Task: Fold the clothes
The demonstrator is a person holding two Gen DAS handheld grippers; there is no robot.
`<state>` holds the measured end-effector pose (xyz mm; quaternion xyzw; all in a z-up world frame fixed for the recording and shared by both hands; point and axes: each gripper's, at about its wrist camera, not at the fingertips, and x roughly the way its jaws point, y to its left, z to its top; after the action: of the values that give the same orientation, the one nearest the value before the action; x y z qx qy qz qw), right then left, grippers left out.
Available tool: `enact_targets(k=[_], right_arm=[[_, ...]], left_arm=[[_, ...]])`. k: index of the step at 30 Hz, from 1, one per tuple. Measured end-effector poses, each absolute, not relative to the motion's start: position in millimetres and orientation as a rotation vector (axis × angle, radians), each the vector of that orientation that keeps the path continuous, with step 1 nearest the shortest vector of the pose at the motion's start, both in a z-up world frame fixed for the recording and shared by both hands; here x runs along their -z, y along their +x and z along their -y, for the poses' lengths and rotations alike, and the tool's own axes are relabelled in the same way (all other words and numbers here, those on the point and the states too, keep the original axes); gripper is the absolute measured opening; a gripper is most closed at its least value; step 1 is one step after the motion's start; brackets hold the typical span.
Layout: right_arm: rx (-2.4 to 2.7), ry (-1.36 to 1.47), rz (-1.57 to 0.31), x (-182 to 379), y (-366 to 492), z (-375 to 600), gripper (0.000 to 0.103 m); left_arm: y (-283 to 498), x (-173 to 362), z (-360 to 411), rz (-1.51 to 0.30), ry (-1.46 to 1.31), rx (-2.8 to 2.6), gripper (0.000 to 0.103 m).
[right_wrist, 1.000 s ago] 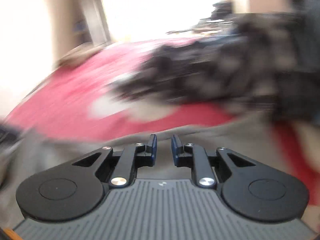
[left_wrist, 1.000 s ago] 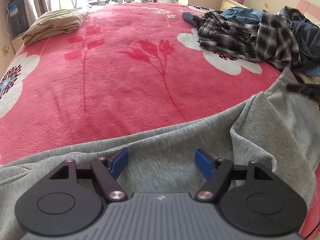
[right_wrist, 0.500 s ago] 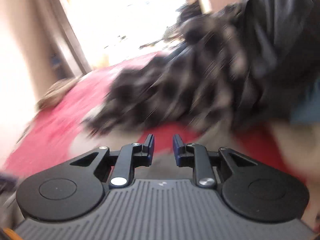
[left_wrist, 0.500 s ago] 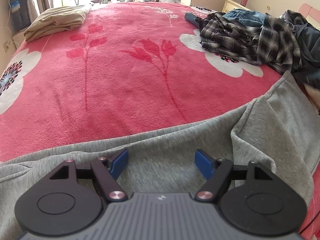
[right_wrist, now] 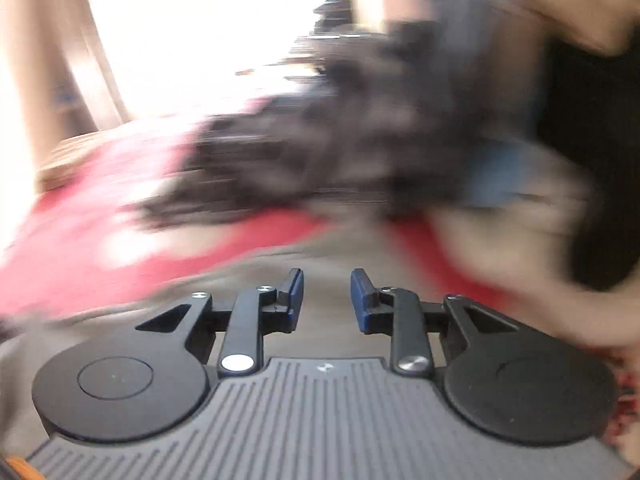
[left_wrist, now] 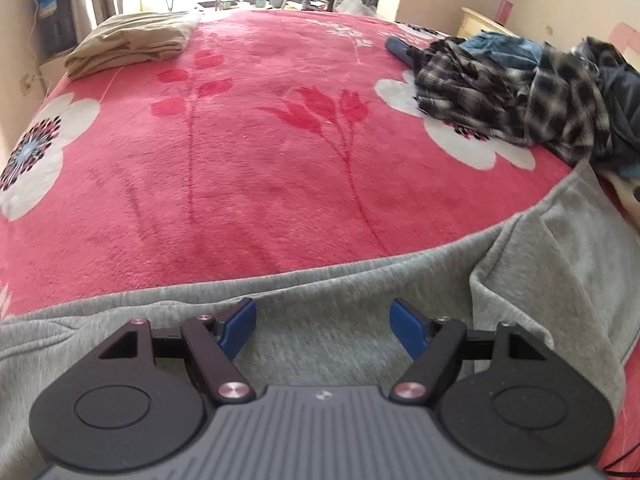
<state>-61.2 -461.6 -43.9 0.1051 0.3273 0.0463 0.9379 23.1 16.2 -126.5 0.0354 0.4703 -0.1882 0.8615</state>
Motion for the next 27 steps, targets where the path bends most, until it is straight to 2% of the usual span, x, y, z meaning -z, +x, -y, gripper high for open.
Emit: enact_targets(k=[5, 8, 13, 15, 19, 23, 27], right_arm=[[-0.55, 0.324, -0.726, 30, -51, 363, 0.035], [-0.733, 0.396, -0.838, 42, -51, 305, 0.039], [-0.911, 0.27, -0.969, 53, -77, 223, 0.04], [-0.969, 0.185, -1.006, 56, -86, 194, 0.045], [-0.86, 0.036, -1.073, 68, -80, 162, 0.054], [-0.691, 0.109, -1.167, 74, -75, 176, 0.055], [-0.805, 0.097, -1.194, 71, -87, 167, 0.055]], left_arm=[[21, 121, -24, -0.974, 0.05, 0.371, 0.075], [19, 119, -30, -0.972, 0.025, 0.354, 0.075], [16, 113, -44, -0.976, -0.019, 0.322, 0.075], [15, 111, -49, -0.975, -0.035, 0.31, 0.075], [12, 106, -58, -0.969, -0.063, 0.295, 0.075], [6, 103, -62, -0.96, -0.062, 0.302, 0.075], [6, 104, -64, -0.954, -0.036, 0.286, 0.075]])
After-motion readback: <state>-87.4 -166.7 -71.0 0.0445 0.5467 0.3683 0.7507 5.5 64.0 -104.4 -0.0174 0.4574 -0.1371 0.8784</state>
